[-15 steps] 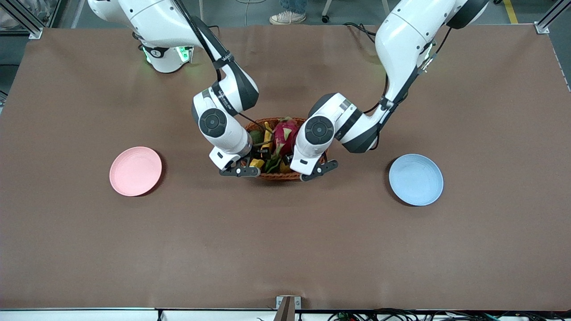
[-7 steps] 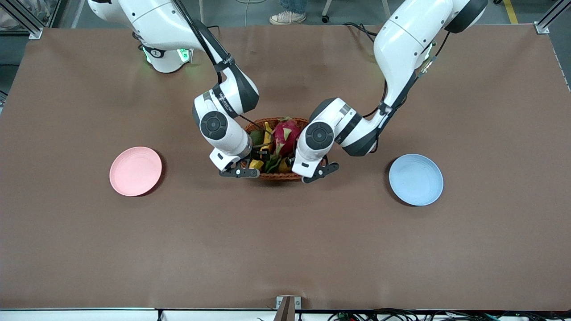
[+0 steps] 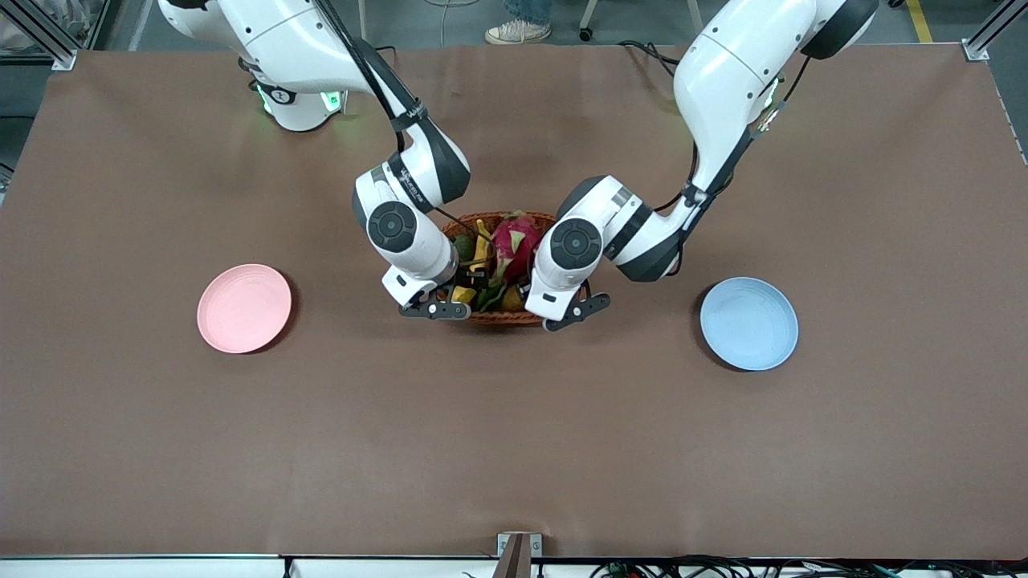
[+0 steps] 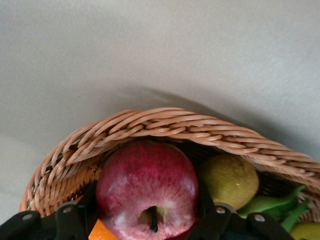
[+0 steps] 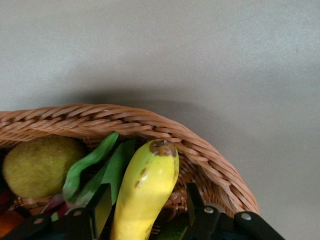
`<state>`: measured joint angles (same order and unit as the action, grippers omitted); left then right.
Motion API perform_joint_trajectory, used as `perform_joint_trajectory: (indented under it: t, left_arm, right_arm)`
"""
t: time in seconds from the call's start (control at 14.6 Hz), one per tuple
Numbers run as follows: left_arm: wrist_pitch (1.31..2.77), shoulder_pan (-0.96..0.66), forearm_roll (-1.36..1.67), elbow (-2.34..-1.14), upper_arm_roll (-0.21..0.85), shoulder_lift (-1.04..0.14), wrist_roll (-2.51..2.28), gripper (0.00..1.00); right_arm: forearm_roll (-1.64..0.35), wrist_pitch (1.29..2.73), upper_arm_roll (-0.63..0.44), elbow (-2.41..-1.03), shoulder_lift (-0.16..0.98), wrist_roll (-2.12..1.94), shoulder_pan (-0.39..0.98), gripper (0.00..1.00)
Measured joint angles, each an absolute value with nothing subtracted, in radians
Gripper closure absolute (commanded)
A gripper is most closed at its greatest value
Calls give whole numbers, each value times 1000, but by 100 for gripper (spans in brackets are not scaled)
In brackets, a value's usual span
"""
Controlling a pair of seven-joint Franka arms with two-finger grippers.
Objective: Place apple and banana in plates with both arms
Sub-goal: 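Grasp the red apple with the left gripper while the right gripper grasps the banana, then carry the red apple with the left gripper to the blue plate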
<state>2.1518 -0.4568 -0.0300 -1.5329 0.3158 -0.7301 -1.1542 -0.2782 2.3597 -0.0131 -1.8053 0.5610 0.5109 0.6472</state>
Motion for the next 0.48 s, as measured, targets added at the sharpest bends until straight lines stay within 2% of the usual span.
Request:
perform_joint_trajectory:
  t: [0.48]
  left_arm:
    - [2014, -358, -34, -1510, 312, -579, -1142, 81]
  right_arm:
    - [-278, 2366, -13, -1805, 571, 512, 648, 32]
